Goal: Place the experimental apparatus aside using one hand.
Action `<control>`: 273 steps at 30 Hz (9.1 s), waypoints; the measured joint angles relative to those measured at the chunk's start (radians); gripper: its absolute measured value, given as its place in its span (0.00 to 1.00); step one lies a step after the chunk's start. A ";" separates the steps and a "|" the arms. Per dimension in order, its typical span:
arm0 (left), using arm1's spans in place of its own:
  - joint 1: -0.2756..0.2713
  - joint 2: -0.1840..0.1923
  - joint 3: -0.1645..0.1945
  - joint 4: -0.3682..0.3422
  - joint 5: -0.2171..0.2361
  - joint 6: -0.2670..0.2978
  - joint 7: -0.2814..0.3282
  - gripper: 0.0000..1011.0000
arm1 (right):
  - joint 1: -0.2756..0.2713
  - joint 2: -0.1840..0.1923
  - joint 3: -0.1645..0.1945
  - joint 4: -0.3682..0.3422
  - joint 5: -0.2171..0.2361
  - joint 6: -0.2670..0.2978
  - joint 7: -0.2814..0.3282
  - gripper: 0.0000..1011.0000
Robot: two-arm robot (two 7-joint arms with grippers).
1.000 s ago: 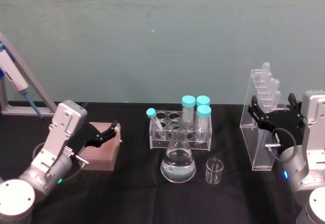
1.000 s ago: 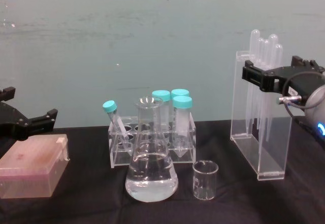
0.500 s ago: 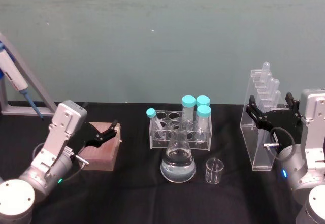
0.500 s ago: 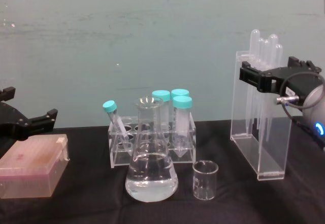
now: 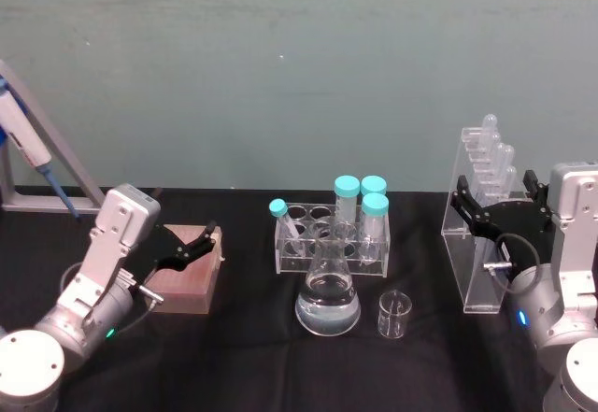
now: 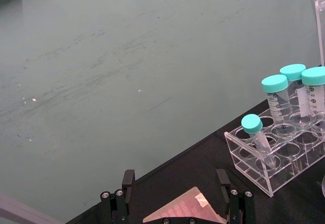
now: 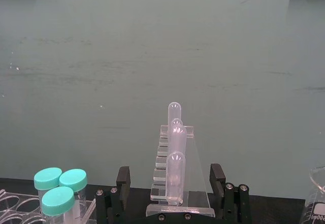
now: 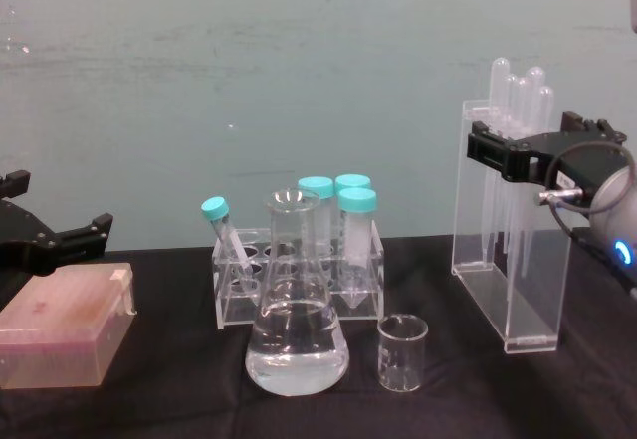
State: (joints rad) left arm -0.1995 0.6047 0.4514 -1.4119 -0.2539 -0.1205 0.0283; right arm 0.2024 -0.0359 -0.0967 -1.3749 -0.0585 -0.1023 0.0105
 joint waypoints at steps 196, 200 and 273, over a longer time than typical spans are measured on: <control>0.000 0.000 0.000 0.000 0.000 0.000 0.000 0.99 | 0.055 0.021 0.079 0.064 -0.001 -0.052 -0.018 0.59; 0.000 0.000 0.000 0.000 0.000 0.000 0.000 0.99 | 0.055 0.027 0.086 0.062 0.001 -0.052 -0.011 0.59; 0.000 0.000 0.000 0.000 0.000 0.000 0.000 0.99 | 0.064 0.157 0.170 0.089 0.115 -0.090 0.108 0.59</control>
State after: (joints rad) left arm -0.1996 0.6046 0.4514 -1.4120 -0.2538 -0.1205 0.0283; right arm 0.2667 0.1215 0.0735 -1.2857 0.0566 -0.1928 0.1184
